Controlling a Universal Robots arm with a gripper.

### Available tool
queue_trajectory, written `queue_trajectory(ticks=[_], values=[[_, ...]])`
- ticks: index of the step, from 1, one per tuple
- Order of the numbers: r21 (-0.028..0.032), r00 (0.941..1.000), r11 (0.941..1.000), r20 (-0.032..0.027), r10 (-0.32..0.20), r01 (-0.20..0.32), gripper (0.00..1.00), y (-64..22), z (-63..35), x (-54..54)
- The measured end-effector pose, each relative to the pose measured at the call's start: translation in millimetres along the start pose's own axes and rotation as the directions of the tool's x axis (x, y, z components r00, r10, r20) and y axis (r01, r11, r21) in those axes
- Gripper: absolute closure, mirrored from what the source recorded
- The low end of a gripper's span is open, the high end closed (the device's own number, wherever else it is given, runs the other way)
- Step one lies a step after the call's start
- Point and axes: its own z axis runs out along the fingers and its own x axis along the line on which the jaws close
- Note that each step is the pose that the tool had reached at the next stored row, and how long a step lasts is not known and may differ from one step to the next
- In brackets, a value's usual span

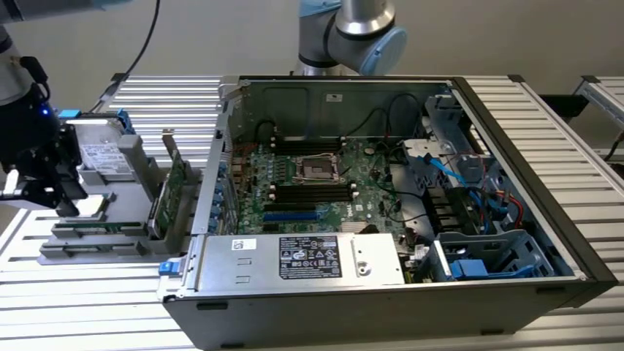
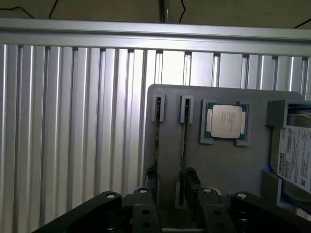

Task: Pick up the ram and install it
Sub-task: 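Pick up the ram and move it above insertion slot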

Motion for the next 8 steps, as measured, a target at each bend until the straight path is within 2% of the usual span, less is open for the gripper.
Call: queue_trajectory(ticks=[8], values=[[0.0085,1.0,1.0,0.0033,0.0,0.0,0.64,-0.4,15.0,5.6]])
